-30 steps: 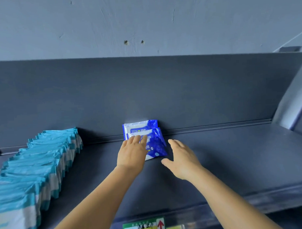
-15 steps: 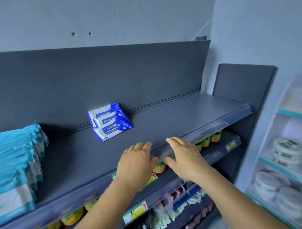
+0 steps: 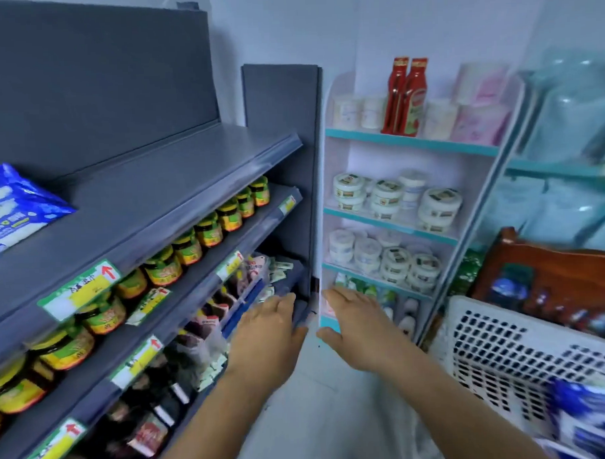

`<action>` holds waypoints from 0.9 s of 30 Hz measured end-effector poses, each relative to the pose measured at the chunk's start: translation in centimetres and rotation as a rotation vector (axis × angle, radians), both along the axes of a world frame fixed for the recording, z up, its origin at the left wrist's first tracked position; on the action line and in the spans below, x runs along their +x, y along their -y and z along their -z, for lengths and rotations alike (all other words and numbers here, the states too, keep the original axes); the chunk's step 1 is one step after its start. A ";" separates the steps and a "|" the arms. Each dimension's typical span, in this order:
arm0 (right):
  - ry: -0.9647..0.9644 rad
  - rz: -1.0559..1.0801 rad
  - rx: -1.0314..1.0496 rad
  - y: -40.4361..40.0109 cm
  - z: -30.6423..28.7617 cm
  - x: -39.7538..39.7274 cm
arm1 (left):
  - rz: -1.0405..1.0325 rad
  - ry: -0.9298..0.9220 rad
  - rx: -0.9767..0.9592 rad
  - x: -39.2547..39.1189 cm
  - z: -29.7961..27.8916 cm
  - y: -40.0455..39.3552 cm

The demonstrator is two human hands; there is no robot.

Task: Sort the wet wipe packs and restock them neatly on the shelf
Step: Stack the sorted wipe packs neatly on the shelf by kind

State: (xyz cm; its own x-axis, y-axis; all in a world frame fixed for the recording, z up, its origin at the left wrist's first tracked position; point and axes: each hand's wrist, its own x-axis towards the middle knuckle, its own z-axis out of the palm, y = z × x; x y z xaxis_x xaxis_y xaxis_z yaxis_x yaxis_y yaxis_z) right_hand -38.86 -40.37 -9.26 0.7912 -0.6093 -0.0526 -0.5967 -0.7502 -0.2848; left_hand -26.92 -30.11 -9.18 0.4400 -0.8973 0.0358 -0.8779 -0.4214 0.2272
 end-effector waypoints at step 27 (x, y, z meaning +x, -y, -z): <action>-0.091 0.659 0.350 16.1 14.4 -41.9 | 0.508 -0.167 0.294 -39.0 13.0 23.0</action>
State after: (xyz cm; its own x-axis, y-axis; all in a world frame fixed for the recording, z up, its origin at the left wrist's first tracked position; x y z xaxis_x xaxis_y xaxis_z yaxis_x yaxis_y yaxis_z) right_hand -80.81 -56.51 -23.64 0.2518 -0.8907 -0.3784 -0.9234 -0.1042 -0.3693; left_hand -65.96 -53.08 -22.15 -0.0678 -0.9583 -0.2774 -0.9480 -0.0248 0.3174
